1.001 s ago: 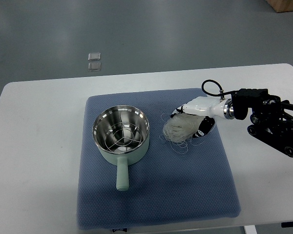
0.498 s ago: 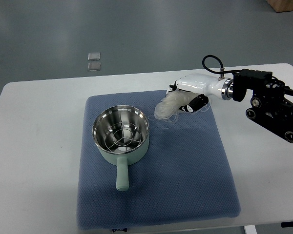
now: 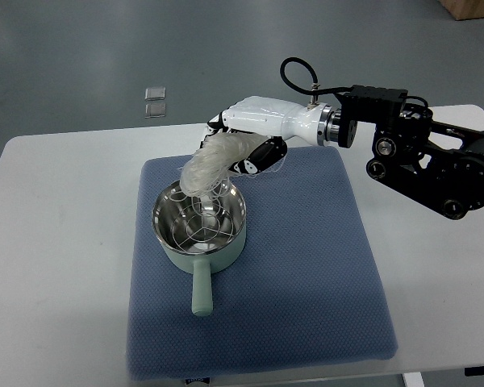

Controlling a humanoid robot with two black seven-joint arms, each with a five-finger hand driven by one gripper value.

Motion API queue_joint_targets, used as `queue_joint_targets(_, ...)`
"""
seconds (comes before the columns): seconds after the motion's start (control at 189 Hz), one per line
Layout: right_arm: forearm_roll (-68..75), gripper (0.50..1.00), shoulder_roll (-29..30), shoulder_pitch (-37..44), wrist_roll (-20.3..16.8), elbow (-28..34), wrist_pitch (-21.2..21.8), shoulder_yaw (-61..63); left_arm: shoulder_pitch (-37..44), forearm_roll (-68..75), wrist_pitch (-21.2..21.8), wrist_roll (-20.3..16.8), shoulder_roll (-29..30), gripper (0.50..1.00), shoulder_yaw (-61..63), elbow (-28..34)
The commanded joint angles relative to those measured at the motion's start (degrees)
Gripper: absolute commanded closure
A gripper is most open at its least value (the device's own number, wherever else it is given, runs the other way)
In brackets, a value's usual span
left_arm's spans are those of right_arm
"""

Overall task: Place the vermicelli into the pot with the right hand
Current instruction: 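Carry the vermicelli over the steel pot and lower it inside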

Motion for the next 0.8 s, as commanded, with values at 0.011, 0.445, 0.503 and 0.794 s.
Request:
queue_joint_targets(0.011, 0.0, 1.000, 3.5, 0.8, 0.1, 0.1, 0.1, -1.9, 0.1, 0.0, 0.0, 0.0, 0.0, 0.500, 0.0, 0.0)
queue_joint_targets(0.445, -0.7, 0.920, 6.6, 1.1, -0.4, -3.8, -0.7, -6.8, 0.1, 0.0, 0.0, 0.0, 0.0, 0.500, 0.0, 0.0)
queue_joint_targets(0.503, -0.6, 0.797, 6.1, 1.1, -0.4, -3.8, -0.8, -6.5, 0.0, 0.0, 0.0, 0.0, 0.0, 0.500, 0.0, 0.0)
queue_joint_targets(0.794, 1.3, 0.583, 3.8, 1.1, -0.3, -2.9, -2.1, -4.5, 0.0, 0.0, 0.0, 0.0, 0.0, 0.500, 0.0, 0.0)
